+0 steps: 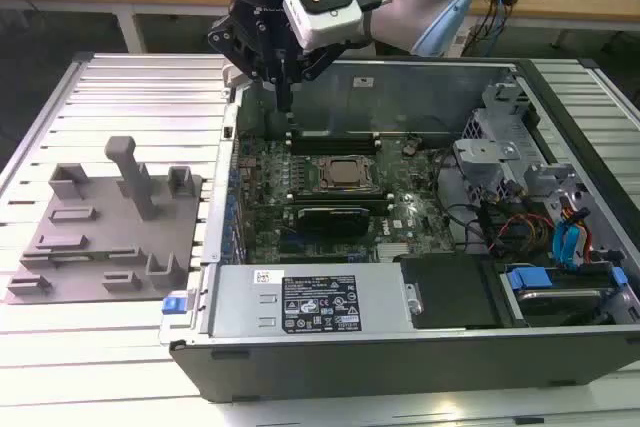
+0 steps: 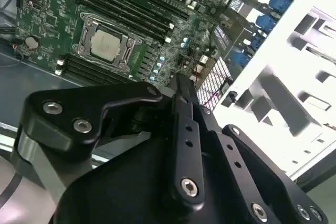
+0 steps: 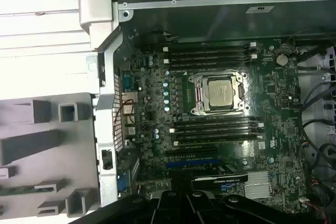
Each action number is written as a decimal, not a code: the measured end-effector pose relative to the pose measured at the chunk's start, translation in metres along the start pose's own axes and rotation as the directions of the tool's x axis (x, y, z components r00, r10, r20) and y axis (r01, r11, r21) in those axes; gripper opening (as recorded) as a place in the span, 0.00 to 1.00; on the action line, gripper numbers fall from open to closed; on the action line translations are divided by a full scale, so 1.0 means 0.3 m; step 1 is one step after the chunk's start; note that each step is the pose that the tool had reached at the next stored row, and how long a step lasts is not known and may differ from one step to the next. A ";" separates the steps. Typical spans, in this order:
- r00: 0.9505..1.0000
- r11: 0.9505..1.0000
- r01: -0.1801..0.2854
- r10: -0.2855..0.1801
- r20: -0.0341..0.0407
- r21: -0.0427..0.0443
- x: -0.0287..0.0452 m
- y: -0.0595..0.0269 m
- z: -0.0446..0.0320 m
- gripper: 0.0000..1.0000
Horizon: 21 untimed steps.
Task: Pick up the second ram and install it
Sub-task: 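Reach for the second ram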
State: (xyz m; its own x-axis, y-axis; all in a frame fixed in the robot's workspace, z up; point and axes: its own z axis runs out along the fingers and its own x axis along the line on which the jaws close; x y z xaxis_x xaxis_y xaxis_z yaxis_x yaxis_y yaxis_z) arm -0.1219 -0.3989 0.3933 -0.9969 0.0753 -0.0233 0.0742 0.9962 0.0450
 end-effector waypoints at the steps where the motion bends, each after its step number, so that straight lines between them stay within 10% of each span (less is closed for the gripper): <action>1: 1.000 1.000 0.000 0.000 0.000 0.000 0.002 0.000 0.000 0.08; 9: 1.000 1.000 0.000 0.000 0.000 0.000 0.132 -0.010 -0.003 0.08; 11: 1.000 1.000 0.000 0.000 0.000 0.000 0.205 -0.015 -0.004 0.08; 21: 1.000 1.000 0.000 0.000 0.000 0.000 0.350 -0.026 -0.005 0.08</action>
State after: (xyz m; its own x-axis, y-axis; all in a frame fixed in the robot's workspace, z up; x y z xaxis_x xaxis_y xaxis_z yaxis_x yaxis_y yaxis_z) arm -0.2271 -0.3988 0.3920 -0.9969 0.0752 -0.0237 0.0741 0.9962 0.0451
